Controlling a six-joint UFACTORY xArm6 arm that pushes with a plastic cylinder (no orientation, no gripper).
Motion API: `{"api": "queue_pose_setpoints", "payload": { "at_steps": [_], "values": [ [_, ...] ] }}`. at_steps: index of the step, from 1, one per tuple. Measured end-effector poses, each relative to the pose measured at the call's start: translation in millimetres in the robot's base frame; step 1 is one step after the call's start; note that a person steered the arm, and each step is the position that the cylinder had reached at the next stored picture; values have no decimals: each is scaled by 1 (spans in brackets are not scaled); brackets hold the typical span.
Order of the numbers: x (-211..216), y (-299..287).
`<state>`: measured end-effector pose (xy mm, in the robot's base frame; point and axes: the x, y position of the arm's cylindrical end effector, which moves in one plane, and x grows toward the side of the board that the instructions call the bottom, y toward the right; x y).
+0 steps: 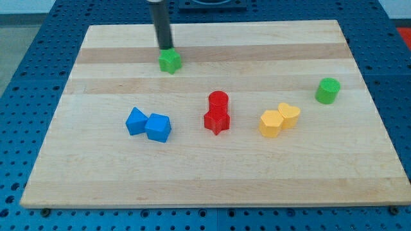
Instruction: Push the green star to the top of the green circle
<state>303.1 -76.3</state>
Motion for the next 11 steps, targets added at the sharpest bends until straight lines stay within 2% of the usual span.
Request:
{"api": "queue_pose_setpoints", "payload": {
  "at_steps": [1, 2, 4, 5, 6, 8, 9, 11],
  "values": [
    [29, 66],
    [26, 70],
    [-26, -13],
    [-18, -48],
    [33, -44],
    [35, -36],
    [35, 18],
    [35, 173]
  ]
}}
